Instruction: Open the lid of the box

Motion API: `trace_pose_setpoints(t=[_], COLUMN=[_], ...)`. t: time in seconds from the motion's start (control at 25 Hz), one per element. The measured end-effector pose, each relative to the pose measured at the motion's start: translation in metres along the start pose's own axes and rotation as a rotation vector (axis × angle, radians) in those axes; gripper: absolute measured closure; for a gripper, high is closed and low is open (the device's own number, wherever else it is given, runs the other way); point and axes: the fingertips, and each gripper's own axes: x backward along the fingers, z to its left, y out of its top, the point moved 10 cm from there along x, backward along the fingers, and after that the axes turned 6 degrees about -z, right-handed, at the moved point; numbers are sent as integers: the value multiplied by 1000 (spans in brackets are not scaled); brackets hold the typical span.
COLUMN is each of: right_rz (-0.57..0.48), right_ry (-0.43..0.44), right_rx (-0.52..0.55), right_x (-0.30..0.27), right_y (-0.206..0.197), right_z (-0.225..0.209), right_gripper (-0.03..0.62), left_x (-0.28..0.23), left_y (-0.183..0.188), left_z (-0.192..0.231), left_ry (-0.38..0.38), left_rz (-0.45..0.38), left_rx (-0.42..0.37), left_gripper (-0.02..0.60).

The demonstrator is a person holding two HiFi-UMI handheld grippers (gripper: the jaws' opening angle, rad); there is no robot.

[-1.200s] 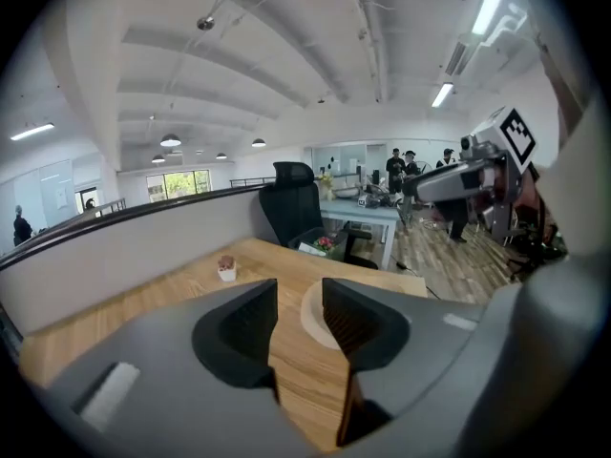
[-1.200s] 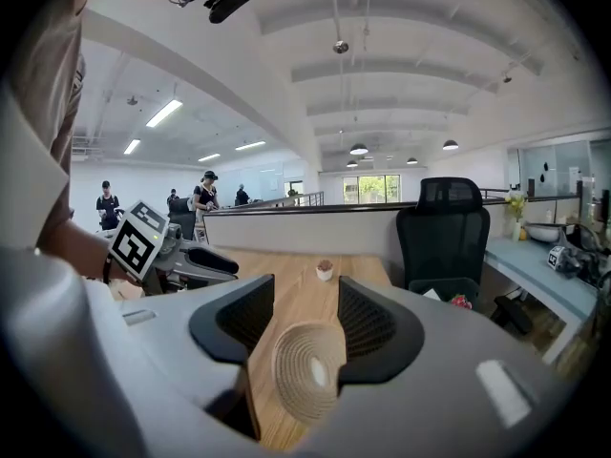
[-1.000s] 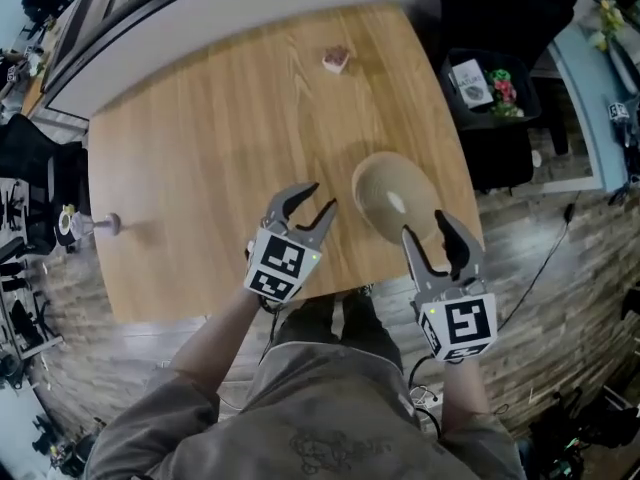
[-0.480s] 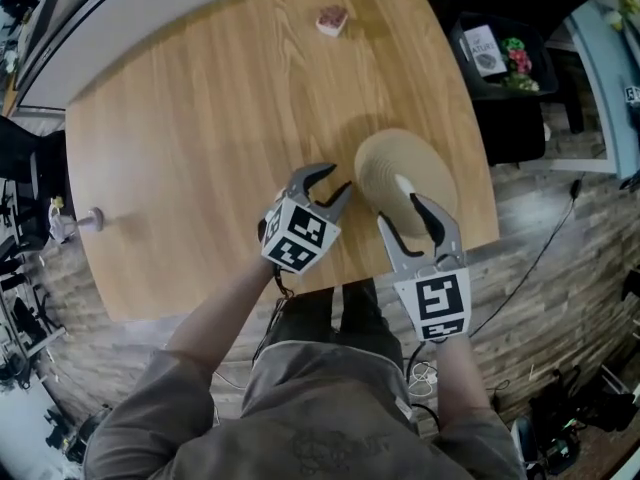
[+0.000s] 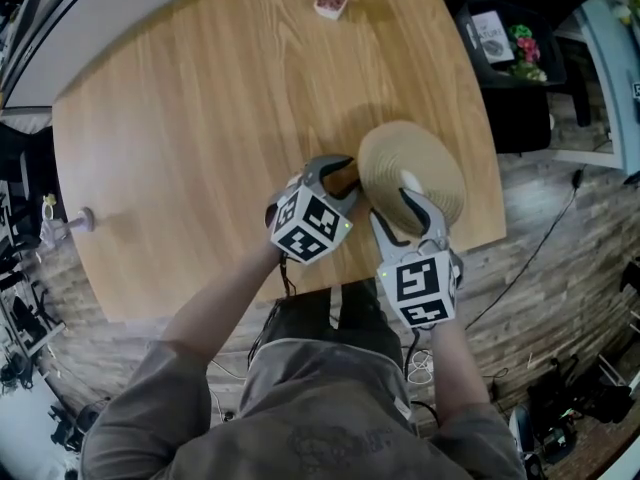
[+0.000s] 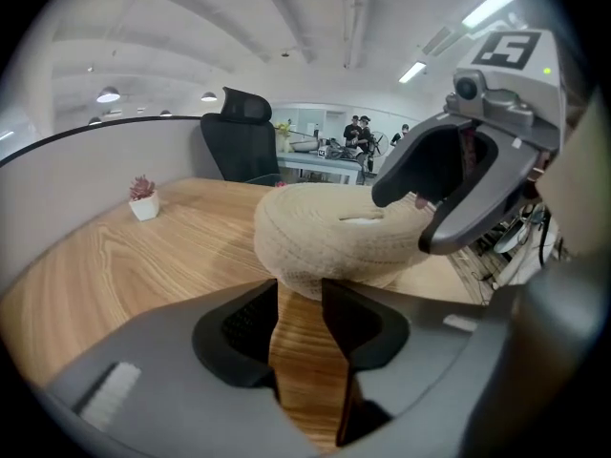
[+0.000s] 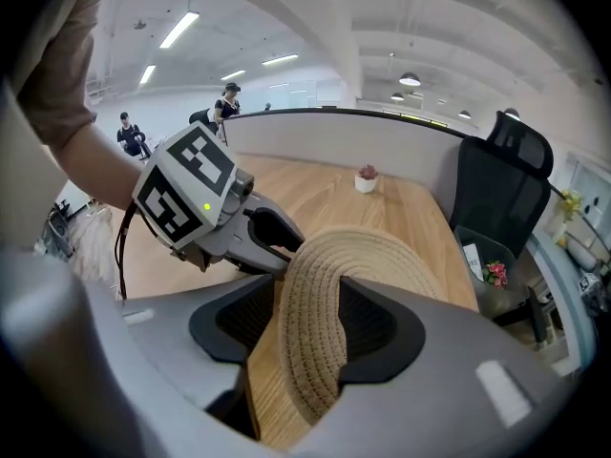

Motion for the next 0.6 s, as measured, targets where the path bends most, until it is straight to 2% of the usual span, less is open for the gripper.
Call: trace_pose_setpoints(t=[0.04,0.16,0.4,0.6], right_rz=[14,43,87,100], right_ry=[2,3,2,-68], right_rx=[6,27,67,185], right_x=[-2,-9,-20,-29], right_y=[-2,-5,-6,-6], right_z=[0,-1,6,11], right_gripper=[396,396,396,396], left_x=[-2,-9,-17,-20], left_y=[-1,1,2,2], left_z=[0,0,-2,-3], left_ry=[-9,-32,-54,-76], left_rz=[-3,-13,-38,-42], left_rx=[-9,-52,-114,-120], left_gripper=[440,496,519,543])
